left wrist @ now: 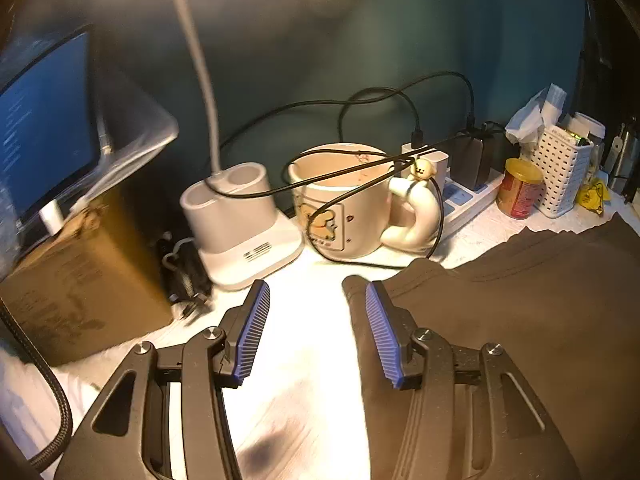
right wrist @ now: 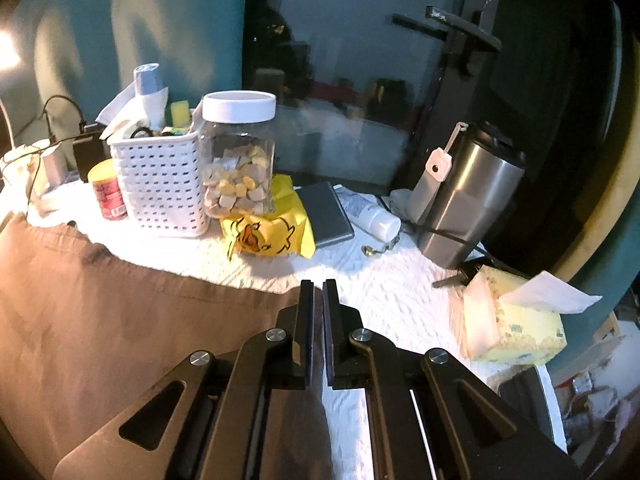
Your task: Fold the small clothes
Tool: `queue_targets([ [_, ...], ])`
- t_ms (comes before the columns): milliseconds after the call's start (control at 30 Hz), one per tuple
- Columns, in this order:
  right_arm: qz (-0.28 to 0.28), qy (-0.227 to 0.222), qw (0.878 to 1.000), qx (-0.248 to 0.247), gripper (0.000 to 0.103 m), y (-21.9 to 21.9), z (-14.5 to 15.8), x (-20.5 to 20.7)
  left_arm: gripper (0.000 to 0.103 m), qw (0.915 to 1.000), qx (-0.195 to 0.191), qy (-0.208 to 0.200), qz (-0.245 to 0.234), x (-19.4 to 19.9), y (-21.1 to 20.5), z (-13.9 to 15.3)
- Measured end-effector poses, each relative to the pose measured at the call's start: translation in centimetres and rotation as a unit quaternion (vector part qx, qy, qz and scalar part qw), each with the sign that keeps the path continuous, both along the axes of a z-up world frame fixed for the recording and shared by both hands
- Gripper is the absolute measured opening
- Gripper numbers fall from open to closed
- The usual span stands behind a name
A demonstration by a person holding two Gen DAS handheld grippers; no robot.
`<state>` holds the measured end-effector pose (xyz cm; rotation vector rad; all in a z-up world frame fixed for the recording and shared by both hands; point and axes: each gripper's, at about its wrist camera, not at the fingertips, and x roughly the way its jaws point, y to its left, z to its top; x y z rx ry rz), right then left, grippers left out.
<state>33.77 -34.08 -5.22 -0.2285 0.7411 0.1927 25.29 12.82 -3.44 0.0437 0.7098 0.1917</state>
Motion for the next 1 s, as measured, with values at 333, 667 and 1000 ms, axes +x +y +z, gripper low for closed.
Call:
queue_targets([
  [333,-0.012,0.009,1.0,0.012,0.005,-2.2,1.4,-4.5,0.05,0.9995,-0.03,0.012,0.006,-6.4,-0.4,0.0],
  [667,-0.025,0.022,0.999,0.028,0.05,-5.3,2.4,-10.6,0.05,0.9974,-0.067,0.027,-0.002,-13.0,-2.6,-1.6],
  [1000,-0.064,0.042,0.996,0.049,0.05,-9.7,0.8,-16.8,0.05,0.9936,-0.102,0.047,0.002,-17.9,-4.2,-3.2],
])
